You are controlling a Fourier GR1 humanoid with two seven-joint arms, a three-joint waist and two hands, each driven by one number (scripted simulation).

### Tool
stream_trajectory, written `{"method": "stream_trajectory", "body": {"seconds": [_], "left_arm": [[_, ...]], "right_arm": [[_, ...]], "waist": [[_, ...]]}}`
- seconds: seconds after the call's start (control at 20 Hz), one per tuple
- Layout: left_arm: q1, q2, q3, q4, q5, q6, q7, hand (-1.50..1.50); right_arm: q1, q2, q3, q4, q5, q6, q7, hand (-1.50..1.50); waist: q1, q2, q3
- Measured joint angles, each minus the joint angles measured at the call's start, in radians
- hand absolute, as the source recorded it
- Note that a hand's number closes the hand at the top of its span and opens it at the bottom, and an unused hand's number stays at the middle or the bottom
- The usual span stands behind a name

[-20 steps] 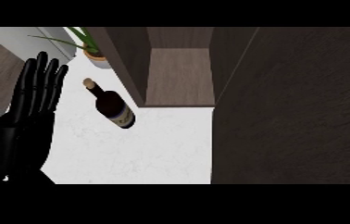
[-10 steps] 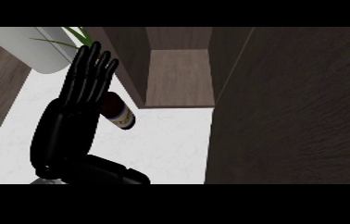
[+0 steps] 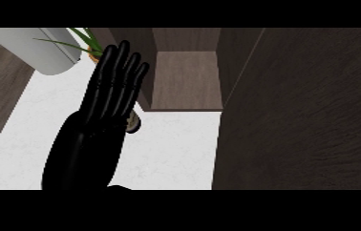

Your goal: Pick up the wine, place it into the cabinet and close the cabinet

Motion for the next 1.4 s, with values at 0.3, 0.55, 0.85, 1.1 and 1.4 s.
{"method": "stream_trajectory", "body": {"seconds": [0.3,0.55,0.85,1.1,1.4], "left_arm": [[-0.097,-0.001,-0.059,-0.013,-0.052,0.114,0.100,-1.50],[-0.118,-0.001,-0.108,-0.030,-0.110,0.184,0.141,-1.50],[-0.131,-0.001,-0.111,-0.022,-0.153,0.245,0.173,-1.50],[-0.066,0.003,-0.073,-0.063,-0.144,0.241,0.195,-1.50],[-0.001,0.011,-0.026,-0.057,-0.148,0.228,0.166,-1.50]], "right_arm": [[-0.044,0.002,-0.029,-0.004,0.004,-0.011,0.049,-1.50],[-0.072,0.018,-0.003,-0.012,0.018,-0.032,0.088,-1.50],[-0.121,0.014,-0.021,-0.017,0.029,-0.043,0.135,-1.50],[-0.136,0.023,-0.023,-0.015,0.033,-0.042,0.147,-1.50],[-0.151,0.017,-0.048,-0.022,0.031,-0.034,0.172,-1.50]], "waist": [[0.001,0.000,0.000],[0.002,0.000,0.000],[0.002,0.000,0.000],[0.003,0.001,0.000],[0.002,0.001,0.000]]}}
